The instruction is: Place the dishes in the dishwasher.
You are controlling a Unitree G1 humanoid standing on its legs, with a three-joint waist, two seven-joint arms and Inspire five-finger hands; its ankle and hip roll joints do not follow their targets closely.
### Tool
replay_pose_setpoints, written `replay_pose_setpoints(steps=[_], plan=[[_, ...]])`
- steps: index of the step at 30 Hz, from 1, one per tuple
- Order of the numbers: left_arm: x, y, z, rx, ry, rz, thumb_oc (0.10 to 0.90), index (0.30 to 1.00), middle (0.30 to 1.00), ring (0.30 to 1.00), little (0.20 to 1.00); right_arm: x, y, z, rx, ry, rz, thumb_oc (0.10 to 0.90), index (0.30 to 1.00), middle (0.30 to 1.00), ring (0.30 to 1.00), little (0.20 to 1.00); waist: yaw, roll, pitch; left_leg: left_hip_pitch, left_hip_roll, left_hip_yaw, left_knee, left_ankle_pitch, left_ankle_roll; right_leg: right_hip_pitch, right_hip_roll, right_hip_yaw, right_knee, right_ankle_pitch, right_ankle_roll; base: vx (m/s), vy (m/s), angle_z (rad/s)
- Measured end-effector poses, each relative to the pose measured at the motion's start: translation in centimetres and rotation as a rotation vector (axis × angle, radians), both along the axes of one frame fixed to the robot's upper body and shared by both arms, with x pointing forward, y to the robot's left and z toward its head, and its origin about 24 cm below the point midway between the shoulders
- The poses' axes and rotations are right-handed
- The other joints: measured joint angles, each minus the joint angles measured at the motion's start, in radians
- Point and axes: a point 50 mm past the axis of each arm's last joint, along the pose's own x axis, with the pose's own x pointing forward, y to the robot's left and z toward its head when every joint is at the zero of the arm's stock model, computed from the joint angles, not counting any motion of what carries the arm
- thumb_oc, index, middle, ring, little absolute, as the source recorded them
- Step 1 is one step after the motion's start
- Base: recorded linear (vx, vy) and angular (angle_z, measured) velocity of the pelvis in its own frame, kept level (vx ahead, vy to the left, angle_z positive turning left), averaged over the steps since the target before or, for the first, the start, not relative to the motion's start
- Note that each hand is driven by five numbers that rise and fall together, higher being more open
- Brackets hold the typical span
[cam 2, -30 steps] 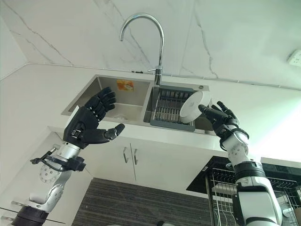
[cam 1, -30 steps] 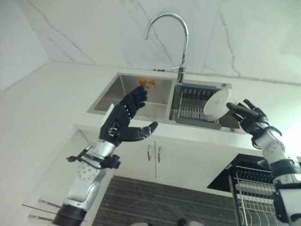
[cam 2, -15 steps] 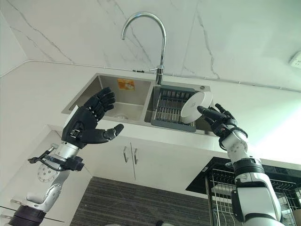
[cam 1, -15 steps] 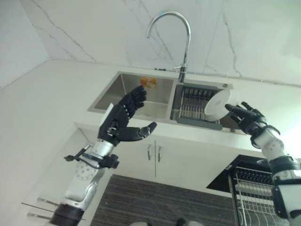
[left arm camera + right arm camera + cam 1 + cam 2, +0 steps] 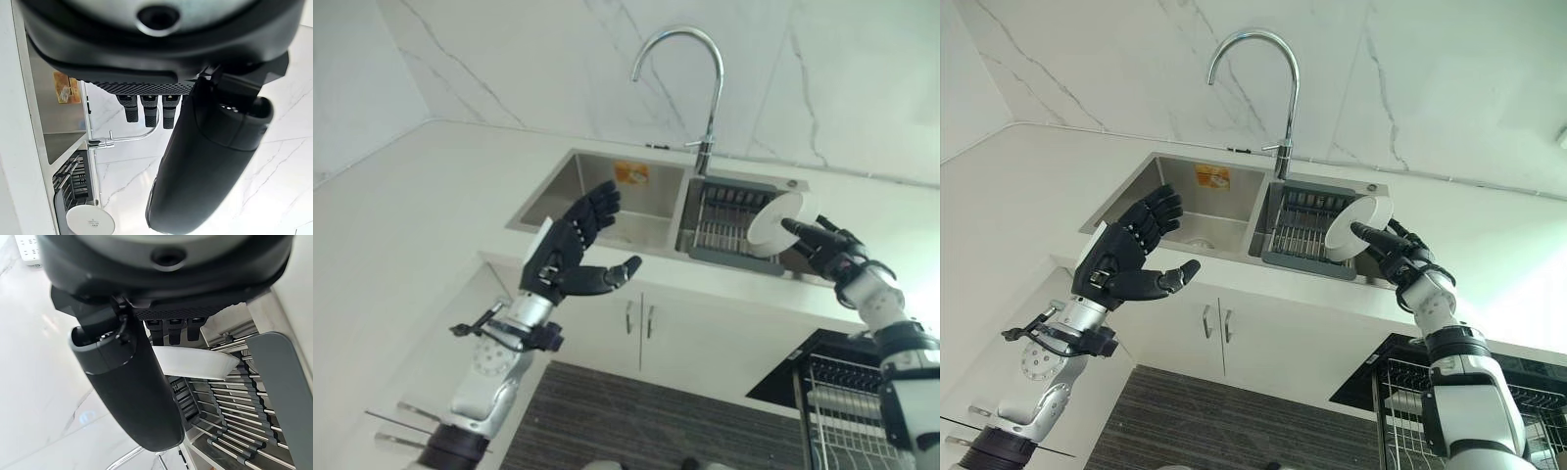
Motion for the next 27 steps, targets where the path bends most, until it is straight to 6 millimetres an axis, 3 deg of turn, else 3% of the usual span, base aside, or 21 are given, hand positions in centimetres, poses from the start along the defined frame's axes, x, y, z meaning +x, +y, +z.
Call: replay_pose_setpoints(steps=[15, 27], plan=[[0.1, 0.0, -0.2, 0.004, 0.023, 0.005, 0.800, 0.900, 0.900, 0.900, 0.900, -0.2, -0.9, -0.5, 0.006, 0.048, -0.061, 0.800, 0.900, 0.900, 0.900, 0.900, 0.006, 0.000, 0.000, 0.007, 0.000, -0.009, -0.006, 0.001, -0.007, 0.016, 0.000, -0.014, 0.000, -0.009, -0.004, 0.03, -0.034, 0.02], [0.1, 0.2, -0.3, -0.039, 0.037, 0.025, 0.800, 0.900, 0.900, 0.900, 0.900, -0.2, -2.4, 0.3, 0.007, 0.063, -0.116, 0.800, 0.900, 0.900, 0.900, 0.900, 0.039, 0.005, 0.003, 0.011, 0.000, -0.040, -0.019, 0.012, -0.023, 0.027, -0.004, -0.045, 0.009, -0.024, -0.013, 0.02, -0.012, 0.08]])
